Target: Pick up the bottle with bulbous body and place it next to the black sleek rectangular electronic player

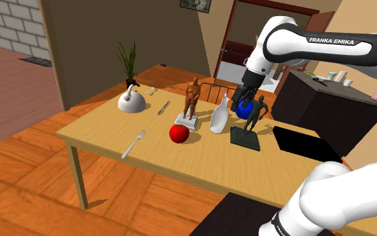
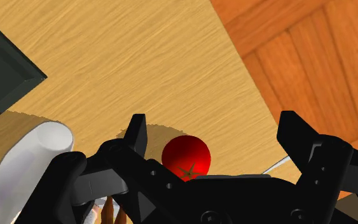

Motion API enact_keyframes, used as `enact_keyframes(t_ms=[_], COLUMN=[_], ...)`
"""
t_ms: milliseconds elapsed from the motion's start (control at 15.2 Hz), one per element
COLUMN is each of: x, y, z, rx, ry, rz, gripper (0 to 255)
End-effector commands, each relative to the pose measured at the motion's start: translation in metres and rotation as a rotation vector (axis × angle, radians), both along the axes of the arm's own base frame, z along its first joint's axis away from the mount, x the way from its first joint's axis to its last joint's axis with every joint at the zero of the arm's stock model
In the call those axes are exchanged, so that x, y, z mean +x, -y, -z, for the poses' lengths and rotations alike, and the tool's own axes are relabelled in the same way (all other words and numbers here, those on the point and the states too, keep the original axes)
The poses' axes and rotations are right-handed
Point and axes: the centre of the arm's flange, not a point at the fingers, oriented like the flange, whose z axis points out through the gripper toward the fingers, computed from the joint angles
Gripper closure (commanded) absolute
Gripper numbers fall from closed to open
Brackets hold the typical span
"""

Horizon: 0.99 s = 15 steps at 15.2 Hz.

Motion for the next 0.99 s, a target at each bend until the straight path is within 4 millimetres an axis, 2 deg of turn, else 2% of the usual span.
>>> enact_keyframes(t_ms=[0,924], x=[0.015,0.106], y=[0.022,0.163], z=[0.010,0.062], rx=[-0.008,-0.053], ry=[0.006,0.040], rz=[-0.001,-0.002], gripper=[0,0])
